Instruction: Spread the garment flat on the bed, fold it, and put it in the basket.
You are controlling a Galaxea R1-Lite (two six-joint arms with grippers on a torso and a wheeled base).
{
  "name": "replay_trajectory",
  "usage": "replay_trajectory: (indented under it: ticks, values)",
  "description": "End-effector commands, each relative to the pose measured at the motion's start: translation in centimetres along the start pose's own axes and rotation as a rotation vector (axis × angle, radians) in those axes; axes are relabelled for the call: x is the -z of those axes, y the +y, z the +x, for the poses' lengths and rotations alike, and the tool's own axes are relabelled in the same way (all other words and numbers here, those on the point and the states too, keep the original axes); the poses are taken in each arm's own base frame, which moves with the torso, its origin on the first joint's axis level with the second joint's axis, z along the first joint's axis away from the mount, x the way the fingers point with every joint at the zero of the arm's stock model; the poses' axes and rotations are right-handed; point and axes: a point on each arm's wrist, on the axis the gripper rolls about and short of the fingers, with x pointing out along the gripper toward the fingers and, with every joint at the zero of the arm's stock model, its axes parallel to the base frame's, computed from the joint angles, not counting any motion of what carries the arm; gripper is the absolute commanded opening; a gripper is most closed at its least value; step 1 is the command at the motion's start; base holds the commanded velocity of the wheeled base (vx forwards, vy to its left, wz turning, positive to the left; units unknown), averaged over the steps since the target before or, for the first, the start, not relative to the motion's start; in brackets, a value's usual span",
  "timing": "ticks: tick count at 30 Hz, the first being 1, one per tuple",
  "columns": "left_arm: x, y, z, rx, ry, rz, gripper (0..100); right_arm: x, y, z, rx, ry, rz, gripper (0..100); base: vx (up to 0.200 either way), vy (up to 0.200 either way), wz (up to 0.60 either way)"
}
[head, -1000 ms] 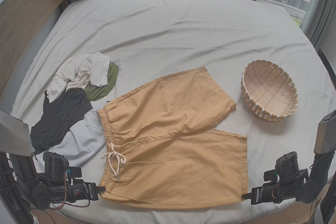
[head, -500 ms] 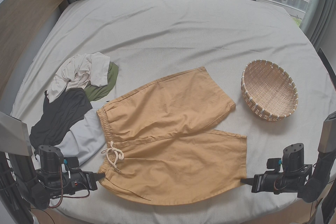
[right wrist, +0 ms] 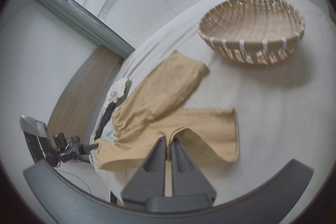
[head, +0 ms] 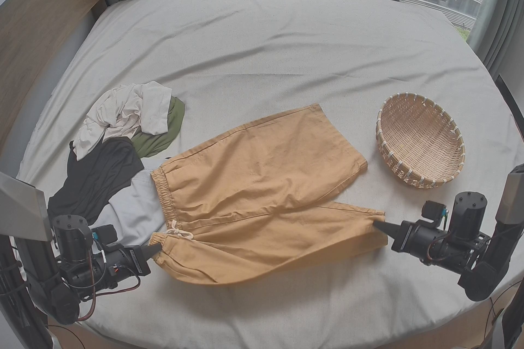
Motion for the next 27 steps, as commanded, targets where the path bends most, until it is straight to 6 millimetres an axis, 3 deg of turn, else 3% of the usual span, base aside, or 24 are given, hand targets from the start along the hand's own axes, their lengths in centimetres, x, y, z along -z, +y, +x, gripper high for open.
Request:
replay_trajectory:
  ticks: [1, 10, 27]
  values:
    - [-1.5, -0.7, 0.0, 0.022, -0.079, -0.026, 0, -2.1, -0.3, 1.1, -0.008, -0.079, -0.007, 0, 0.0, 0.0, 0.0]
    - [-2.8, -2.2, -0.2, 0.096, -0.144, -0.091, 0, -5.0, 0.9, 2.0, -0.046, -0.138, 0.001, 0, 0.0, 0.0, 0.0]
    - [-4.6, -1.7, 0.5, 0.03, -0.257, -0.153, 0, -11.1, 2.9, 3.9, -0.07, -0.219, -0.017, 0, 0.0, 0.0, 0.0]
